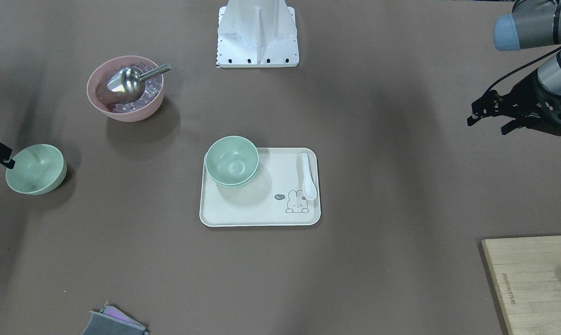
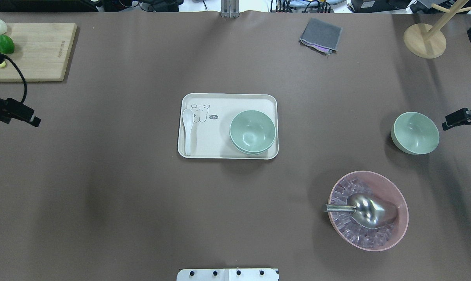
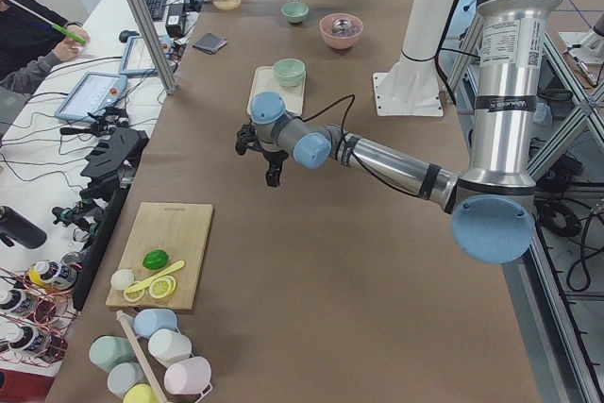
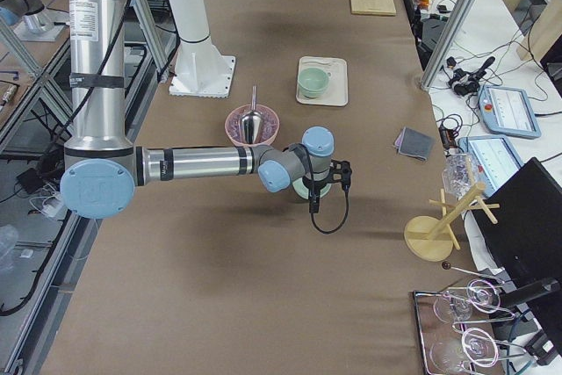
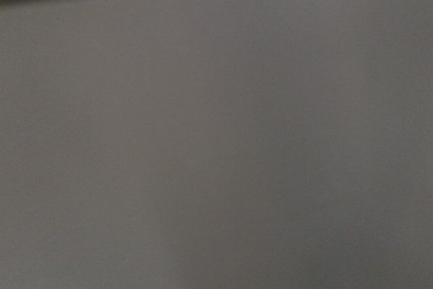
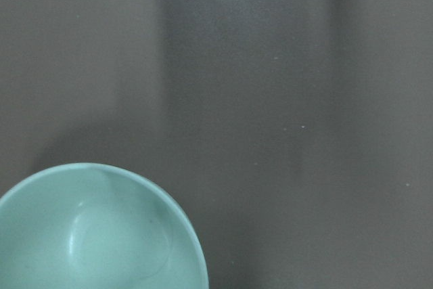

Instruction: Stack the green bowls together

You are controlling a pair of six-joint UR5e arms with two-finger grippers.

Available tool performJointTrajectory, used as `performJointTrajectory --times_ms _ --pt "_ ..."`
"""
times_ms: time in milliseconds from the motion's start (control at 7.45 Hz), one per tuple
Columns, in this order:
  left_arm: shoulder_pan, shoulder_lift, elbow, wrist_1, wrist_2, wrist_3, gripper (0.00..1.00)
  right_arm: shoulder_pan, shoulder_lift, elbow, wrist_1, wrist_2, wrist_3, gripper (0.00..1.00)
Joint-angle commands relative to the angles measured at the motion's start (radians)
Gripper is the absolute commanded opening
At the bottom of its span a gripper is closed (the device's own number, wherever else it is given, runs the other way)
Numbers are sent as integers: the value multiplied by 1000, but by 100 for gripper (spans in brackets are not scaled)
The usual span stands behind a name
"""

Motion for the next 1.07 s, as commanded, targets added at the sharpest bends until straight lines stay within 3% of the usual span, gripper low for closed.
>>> performJointTrajectory --times_ms 0,269,671,940 --pt "-5 5 8 -1 -1 10 98 -35 4 -4 18 -20 31 83" --pt "-4 7 9 -1 -1 9 98 -58 2 -3 24 -59 33 73" --pt "-4 7 8 -1 -1 9 98 -58 1 6 24 -58 52 41" --pt "-2 7 8 -1 -1 7 98 -58 -5 5 24 -58 52 35"
